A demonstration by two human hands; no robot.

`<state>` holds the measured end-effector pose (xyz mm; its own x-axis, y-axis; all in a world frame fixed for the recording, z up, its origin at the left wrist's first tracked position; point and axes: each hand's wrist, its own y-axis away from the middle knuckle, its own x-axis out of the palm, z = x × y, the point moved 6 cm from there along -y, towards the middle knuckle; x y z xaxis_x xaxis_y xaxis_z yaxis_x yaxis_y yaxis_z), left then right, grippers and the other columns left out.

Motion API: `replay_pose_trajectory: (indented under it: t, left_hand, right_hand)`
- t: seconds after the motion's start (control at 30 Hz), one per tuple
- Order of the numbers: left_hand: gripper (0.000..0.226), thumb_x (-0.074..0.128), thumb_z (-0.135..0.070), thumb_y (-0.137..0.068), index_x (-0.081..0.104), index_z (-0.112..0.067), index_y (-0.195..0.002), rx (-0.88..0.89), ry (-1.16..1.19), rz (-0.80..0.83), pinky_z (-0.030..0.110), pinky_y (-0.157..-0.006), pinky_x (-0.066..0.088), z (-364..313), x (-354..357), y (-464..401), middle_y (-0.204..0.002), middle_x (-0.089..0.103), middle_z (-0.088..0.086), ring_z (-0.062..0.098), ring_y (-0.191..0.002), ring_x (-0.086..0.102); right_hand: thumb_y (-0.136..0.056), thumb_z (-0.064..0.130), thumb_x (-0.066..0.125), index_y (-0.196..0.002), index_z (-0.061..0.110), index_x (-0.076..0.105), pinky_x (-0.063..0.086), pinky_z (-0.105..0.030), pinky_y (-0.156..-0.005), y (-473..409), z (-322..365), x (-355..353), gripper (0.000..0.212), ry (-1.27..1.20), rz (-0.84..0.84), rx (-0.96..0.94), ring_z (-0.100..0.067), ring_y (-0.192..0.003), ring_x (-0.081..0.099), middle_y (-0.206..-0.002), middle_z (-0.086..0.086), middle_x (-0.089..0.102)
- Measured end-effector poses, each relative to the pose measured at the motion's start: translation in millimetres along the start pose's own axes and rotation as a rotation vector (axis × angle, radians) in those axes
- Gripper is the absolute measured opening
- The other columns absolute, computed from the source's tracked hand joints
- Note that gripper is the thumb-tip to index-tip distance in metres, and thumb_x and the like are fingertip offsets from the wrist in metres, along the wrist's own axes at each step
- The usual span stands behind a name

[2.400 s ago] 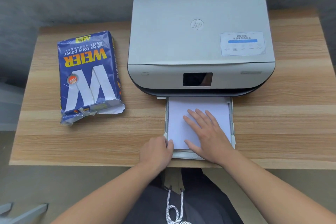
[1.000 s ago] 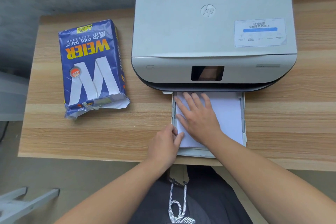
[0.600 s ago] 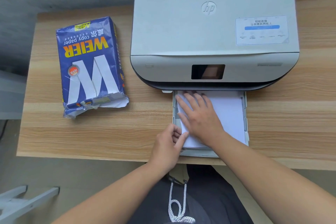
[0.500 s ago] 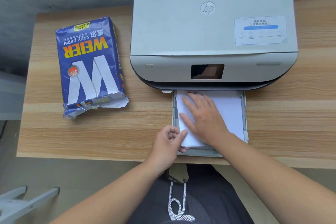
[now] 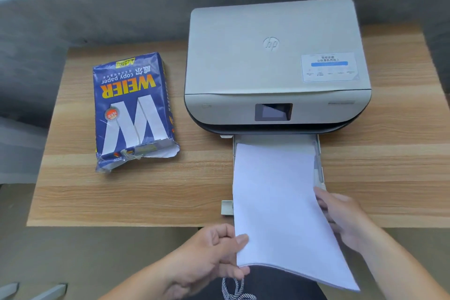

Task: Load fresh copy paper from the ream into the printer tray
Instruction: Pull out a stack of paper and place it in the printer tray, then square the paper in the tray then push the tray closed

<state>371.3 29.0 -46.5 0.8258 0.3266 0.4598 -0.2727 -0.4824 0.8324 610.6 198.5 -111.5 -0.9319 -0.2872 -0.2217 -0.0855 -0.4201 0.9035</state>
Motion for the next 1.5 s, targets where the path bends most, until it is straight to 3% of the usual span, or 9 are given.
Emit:
replay_pose_trajectory:
  t: [0.13, 0.3, 0.43, 0.7, 0.93, 1.1, 1.23, 1.4, 1.5]
  left_hand:
    - [0.043, 0.087, -0.025, -0.084, 0.056, -0.006, -0.107, -0.079, -0.103, 0.075, 0.033, -0.075, 0.062, 8, -10, 9, -0.101, 0.055, 0.025, 0.026, -0.074, 0.066]
    - [0.048, 0.056, -0.046, -0.103, 0.07, -0.005, -0.125, -0.078, -0.176, -0.019, 0.042, -0.089, 0.059, 0, -13, -27, -0.123, 0.076, 0.018, 0.037, -0.107, 0.071]
    - [0.041, 0.061, -0.05, -0.097, 0.062, -0.011, -0.085, 0.197, -0.349, -0.33, 0.034, -0.066, 0.045, -11, -22, -68, -0.081, 0.065, 0.007, 0.02, -0.071, 0.058]
    - [0.04, 0.066, -0.053, -0.089, 0.052, -0.016, -0.077, 0.484, -0.359, -0.394, 0.035, -0.056, 0.022, -15, -21, -77, -0.063, 0.033, 0.005, 0.021, -0.061, 0.028]
    - [0.034, 0.067, -0.041, -0.095, 0.055, -0.013, -0.08, 0.446, -0.309, -0.468, 0.033, -0.055, 0.024, -20, -29, -95, -0.058, 0.036, -0.002, 0.021, -0.059, 0.03]
    - [0.046, 0.067, -0.061, -0.077, 0.058, -0.016, -0.087, 0.388, -0.316, -0.457, 0.037, -0.061, 0.027, -14, -29, -106, -0.077, 0.045, 0.006, 0.025, -0.07, 0.034]
    - [0.035, 0.066, -0.043, -0.094, 0.053, -0.013, -0.084, 0.371, -0.318, -0.486, 0.032, -0.056, 0.024, -11, -32, -114, -0.077, 0.042, 0.01, 0.023, -0.064, 0.031]
    - [0.046, 0.067, -0.063, -0.075, 0.059, -0.02, -0.089, 0.321, -0.27, -0.491, 0.04, -0.068, 0.034, -12, -36, -124, -0.084, 0.054, 0.004, 0.024, -0.075, 0.044]
    - [0.034, 0.068, -0.049, -0.089, 0.056, -0.017, -0.084, 0.317, -0.233, -0.509, 0.04, -0.066, 0.035, -19, -38, -126, -0.081, 0.052, 0.007, 0.026, -0.073, 0.043]
  right_hand:
    - [-0.098, 0.008, 0.061, -0.101, -0.004, 0.067, 0.058, -0.029, -0.046, 12, -13, -4, 0.013, -0.018, 0.07, -0.037, -0.029, -0.063, 0.07, -0.082, -0.017, 0.075]
    - [-0.097, 0.007, 0.063, -0.112, 0.001, 0.067, 0.061, -0.043, -0.065, 15, -27, -8, 0.017, -0.083, 0.086, -0.09, -0.033, -0.068, 0.075, -0.09, -0.022, 0.079]
    - [-0.099, 0.01, 0.061, -0.114, 0.011, 0.066, 0.059, -0.052, -0.078, 24, -19, -9, 0.015, -0.116, 0.065, -0.218, -0.035, -0.078, 0.075, -0.095, -0.018, 0.08]
    - [-0.101, 0.013, 0.059, -0.115, 0.017, 0.066, 0.058, -0.042, -0.072, 25, -8, -10, 0.017, -0.125, 0.044, -0.383, -0.029, -0.075, 0.076, -0.095, -0.011, 0.081]
    - [-0.099, 0.014, 0.061, -0.124, 0.022, 0.062, 0.056, -0.038, -0.074, -5, 2, -2, 0.026, -0.074, -0.006, -0.44, -0.018, -0.068, 0.073, -0.085, -0.002, 0.082]
    - [-0.098, 0.016, 0.062, -0.125, 0.033, 0.059, 0.031, -0.025, -0.049, -18, 3, -7, 0.032, 0.039, -0.067, -0.489, -0.007, -0.04, 0.034, -0.048, 0.007, 0.048]
    - [-0.097, 0.017, 0.063, -0.123, 0.029, 0.061, 0.024, -0.023, -0.044, -25, 4, -8, 0.029, 0.048, -0.099, -0.507, -0.009, -0.043, 0.023, -0.054, 0.005, 0.03]
    - [-0.096, 0.018, 0.064, -0.122, 0.027, 0.06, 0.026, -0.023, -0.049, -33, 12, -6, 0.027, 0.041, -0.139, -0.537, -0.007, -0.041, 0.024, -0.056, 0.002, 0.033]
    - [-0.096, 0.019, 0.064, -0.121, 0.026, 0.06, 0.027, -0.022, -0.045, -37, 16, -5, 0.027, 0.032, -0.147, -0.539, -0.008, -0.041, 0.024, -0.059, -0.002, 0.035]
